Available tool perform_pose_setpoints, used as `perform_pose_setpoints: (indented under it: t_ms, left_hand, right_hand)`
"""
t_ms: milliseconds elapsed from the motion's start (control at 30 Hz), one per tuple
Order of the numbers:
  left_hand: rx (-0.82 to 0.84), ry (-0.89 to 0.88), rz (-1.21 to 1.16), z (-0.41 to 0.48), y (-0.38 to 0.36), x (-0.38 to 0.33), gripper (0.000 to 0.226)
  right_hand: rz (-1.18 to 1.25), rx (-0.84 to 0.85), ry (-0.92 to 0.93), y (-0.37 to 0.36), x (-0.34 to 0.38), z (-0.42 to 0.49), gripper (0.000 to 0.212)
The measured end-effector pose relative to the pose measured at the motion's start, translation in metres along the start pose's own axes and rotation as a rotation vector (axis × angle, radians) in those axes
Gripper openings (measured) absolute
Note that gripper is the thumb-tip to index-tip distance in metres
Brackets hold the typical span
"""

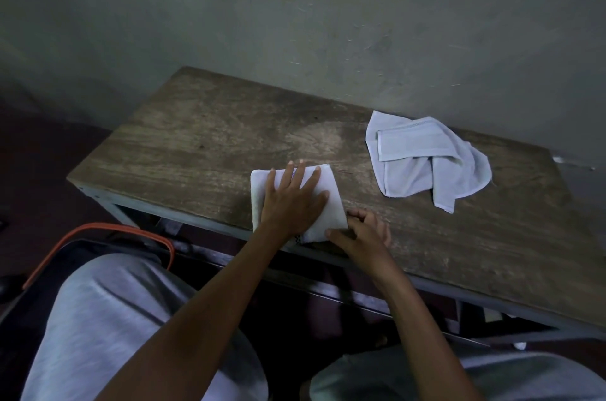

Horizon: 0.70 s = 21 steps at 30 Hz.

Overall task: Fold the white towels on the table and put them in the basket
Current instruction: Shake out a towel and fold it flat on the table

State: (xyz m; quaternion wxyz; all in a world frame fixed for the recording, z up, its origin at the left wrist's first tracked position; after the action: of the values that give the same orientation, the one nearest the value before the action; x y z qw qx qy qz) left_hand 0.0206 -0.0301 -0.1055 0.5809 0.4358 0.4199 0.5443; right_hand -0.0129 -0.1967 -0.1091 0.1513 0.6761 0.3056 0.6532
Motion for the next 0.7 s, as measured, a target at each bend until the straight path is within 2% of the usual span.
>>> perform_pose_setpoints:
  t_ms: [100, 233, 400, 467, 600, 700]
  left_hand:
    - [0.004, -0.005, 0.005, -0.0001, -0.0001, 0.0010, 0.062]
    - [0.015, 0.003, 0.014, 0.0009, 0.0016, 0.0010, 0.064]
    - [0.054, 0.018, 0.004, 0.0017, 0.0026, 0.0007, 0.070]
    - [0.049, 0.021, 0.005, 0.0012, 0.0016, -0.0005, 0.068]
    - [0.053, 0.016, 0.006, 0.0012, -0.0020, -0.0012, 0.067]
    - [0.079, 0.016, 0.002, 0.0018, -0.0011, 0.0016, 0.071]
  right_hand:
    - [-0.005, 0.027, 0.032, -0.0008, 0.0009, -0.0008, 0.043]
    - [-0.097, -0.028, 0.107, 0.0035, 0.0002, -0.0047, 0.055]
    - [-0.021, -0.146, 0.131, 0.0085, 0.0042, -0.0044, 0.041]
    - [-0.018, -0.120, 0.091, 0.0058, 0.0019, -0.0020, 0.036]
    - [-0.107, -0.069, 0.074, 0.0004, 0.0010, -0.0040, 0.062]
    - [-0.096, -0.091, 0.115, 0.0025, -0.0012, -0.0041, 0.058]
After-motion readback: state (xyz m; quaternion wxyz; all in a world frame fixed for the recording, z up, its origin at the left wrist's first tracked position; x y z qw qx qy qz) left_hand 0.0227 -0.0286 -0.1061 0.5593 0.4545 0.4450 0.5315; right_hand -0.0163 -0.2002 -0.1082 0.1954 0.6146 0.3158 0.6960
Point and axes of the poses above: each hand's wrist, its own z-axis towards the middle knuckle, its own y-axis out of the back of the hand, x = y × z, the point moved 3 cm from there along z, towards the middle knuckle, and after that the axes turned 7 degrees about z, right-handed, at the moved point
